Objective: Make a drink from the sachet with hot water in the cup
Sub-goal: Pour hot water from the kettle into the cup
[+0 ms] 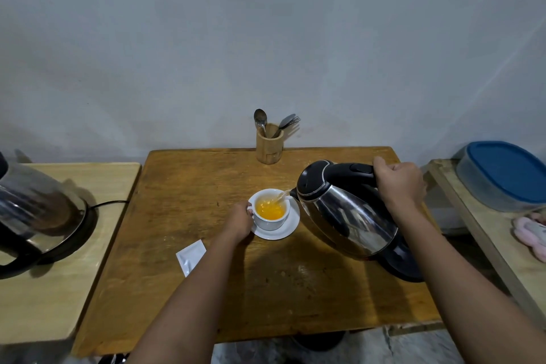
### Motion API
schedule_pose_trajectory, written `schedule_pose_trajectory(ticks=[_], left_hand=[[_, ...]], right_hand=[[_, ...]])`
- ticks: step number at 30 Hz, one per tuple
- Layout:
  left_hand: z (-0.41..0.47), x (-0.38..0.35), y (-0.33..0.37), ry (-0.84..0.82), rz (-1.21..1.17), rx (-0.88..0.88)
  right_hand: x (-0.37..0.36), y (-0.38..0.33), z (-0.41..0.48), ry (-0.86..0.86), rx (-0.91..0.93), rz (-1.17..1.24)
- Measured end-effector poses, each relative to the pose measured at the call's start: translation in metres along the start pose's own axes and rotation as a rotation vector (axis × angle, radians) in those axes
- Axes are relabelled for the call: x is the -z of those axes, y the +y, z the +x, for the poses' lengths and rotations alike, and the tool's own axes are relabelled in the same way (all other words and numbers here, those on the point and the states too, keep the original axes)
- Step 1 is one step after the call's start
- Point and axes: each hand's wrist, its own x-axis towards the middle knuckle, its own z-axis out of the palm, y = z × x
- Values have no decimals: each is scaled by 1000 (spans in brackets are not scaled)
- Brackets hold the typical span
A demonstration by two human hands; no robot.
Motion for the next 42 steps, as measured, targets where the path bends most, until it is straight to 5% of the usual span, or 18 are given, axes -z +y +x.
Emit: schedule_pose_trajectory(ticks=[16, 42], left_hand=[[-5, -10, 7, 126, -33, 40], [2, -3, -2, 94, -10, 5]], right_hand=[[0, 1, 0, 7, 18, 11], [-5, -6, -2, -21, 22, 31]])
